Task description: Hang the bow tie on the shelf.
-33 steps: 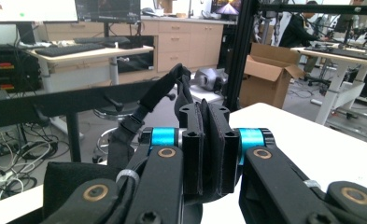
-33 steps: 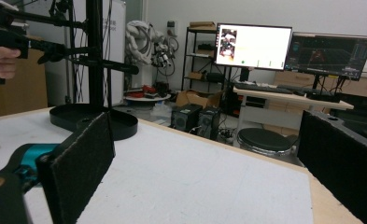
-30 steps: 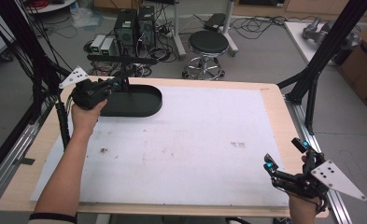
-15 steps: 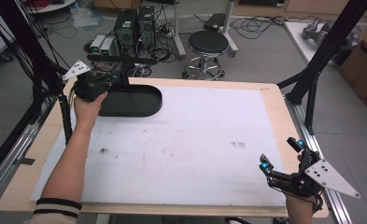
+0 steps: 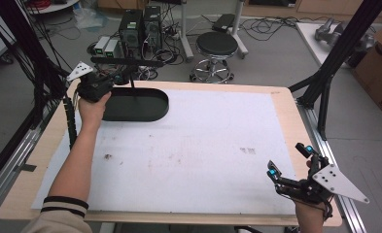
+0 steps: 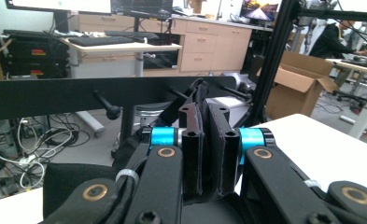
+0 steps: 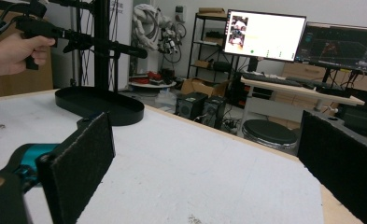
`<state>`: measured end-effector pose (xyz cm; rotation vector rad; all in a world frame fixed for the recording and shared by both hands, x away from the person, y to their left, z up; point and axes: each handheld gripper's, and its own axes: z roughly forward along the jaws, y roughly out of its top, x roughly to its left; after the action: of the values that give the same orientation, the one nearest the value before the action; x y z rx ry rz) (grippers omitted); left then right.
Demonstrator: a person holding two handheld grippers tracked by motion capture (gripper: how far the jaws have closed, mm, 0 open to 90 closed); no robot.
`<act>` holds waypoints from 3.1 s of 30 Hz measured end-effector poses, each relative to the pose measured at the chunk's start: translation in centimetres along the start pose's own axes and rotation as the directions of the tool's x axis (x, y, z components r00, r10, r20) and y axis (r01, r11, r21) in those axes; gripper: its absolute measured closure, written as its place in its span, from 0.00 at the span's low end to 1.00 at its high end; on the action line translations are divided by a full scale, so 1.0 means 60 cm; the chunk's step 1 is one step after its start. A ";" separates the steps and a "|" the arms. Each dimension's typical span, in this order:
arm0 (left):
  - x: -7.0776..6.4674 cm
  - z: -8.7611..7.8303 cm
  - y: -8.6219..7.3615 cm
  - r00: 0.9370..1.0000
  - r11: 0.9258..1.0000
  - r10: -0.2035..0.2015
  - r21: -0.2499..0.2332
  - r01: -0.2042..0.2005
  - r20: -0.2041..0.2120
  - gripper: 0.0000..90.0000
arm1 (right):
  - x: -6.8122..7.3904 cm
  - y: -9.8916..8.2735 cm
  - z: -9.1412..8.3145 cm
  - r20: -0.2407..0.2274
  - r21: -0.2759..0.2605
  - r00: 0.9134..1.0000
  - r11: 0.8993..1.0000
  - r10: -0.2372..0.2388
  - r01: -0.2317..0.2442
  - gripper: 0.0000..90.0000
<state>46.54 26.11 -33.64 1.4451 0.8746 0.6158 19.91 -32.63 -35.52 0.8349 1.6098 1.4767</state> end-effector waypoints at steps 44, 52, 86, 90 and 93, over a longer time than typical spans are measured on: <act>-0.127 -0.192 0.038 0.974 0.967 0.172 -0.164 -0.196 -0.150 0.16 | 0.016 0.009 0.011 -0.018 -0.031 1.000 0.999 0.015 -0.016 0.04; -0.170 -0.257 0.031 0.954 0.954 0.239 -0.142 -0.265 -0.179 0.16 | 0.017 0.012 0.014 0.017 -0.040 0.999 0.998 0.043 -0.043 0.04; -0.158 -0.370 -0.128 0.941 0.975 0.140 -0.121 -0.185 -0.308 0.15 | 0.030 -0.019 0.044 0.042 -0.035 0.999 0.999 0.032 -0.031 0.04; -0.157 -0.367 -0.130 0.942 0.975 0.144 -0.117 -0.186 -0.302 0.15 | 0.028 -0.031 0.047 0.041 -0.028 0.998 0.999 0.043 -0.042 0.04; -0.156 -0.369 -0.131 0.944 0.976 0.143 -0.118 -0.185 -0.298 0.15 | 0.028 -0.037 0.049 0.041 -0.021 0.998 0.998 0.054 -0.054 0.04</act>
<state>22.16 30.81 -38.31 1.3243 0.9186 1.0153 21.76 -30.02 -37.98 0.8984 1.5507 1.5010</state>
